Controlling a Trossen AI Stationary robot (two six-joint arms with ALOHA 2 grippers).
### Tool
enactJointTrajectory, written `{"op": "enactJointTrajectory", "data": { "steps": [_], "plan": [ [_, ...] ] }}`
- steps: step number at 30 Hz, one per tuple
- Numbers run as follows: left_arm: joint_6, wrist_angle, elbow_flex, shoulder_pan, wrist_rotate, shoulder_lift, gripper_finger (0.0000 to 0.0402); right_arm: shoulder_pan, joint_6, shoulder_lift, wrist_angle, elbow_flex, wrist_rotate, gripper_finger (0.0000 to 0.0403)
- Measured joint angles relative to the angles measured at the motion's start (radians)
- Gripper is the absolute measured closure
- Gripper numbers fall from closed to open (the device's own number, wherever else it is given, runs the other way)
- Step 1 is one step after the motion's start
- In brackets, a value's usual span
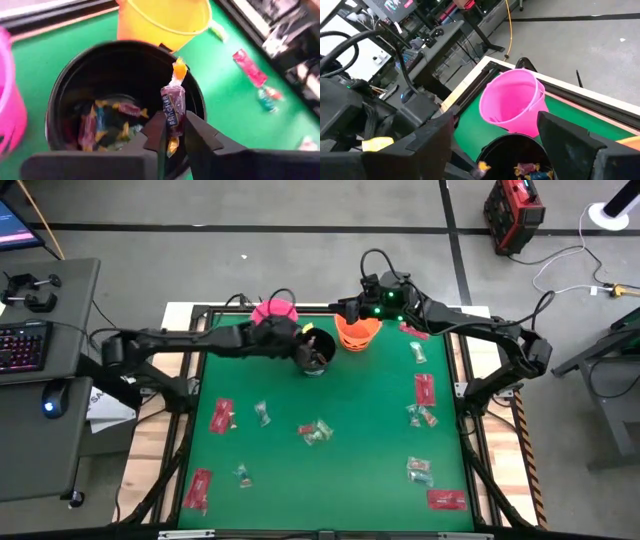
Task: Sort candy by brand, put in halloween buckets
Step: Put the red candy into the black bucket
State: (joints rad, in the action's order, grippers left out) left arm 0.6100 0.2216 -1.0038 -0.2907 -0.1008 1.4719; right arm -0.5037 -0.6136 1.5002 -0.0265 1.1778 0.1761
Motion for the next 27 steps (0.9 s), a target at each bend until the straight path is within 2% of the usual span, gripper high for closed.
{"op": "enactJointTrajectory", "data": {
  "steps": [7, 11, 15, 18, 22, 25, 27],
  "plan": [
    [-0.09, 0.176, -0.129, -0.027, 0.025, 0.081, 0.0282, 0.0, -0.01, 0.0, 0.0, 0.0, 0.0, 0.0124],
    [-0.09, 0.294, -0.135, -0.025, 0.044, 0.044, 0.0248, 0.0, -0.008, 0.0, 0.0, 0.0, 0.0, 0.0124],
    [-0.042, 0.471, -0.136, 0.001, 0.058, -0.034, 0.0231, 0.0, -0.007, 0.0, 0.0, 0.0, 0.0, 0.0124],
    [0.022, 0.602, -0.136, 0.068, -0.024, -0.105, 0.023, 0.0, 0.013, 0.0, 0.001, 0.0, 0.0, 0.0124],
    [0.191, 0.757, -0.136, 0.196, -0.178, -0.178, 0.023, 0.0, 0.019, 0.0, 0.003, 0.0, 0.0, 0.0124],
    [0.308, 0.823, -0.136, 0.283, -0.228, -0.202, 0.0229, 0.0, 0.032, 0.0, 0.01, 0.0, 0.009, 0.0124],
    [0.367, 0.856, -0.136, 0.328, -0.239, -0.204, 0.0229, -0.001, 0.041, 0.0, 0.025, 0.0, 0.063, 0.0124]
  ]
}}
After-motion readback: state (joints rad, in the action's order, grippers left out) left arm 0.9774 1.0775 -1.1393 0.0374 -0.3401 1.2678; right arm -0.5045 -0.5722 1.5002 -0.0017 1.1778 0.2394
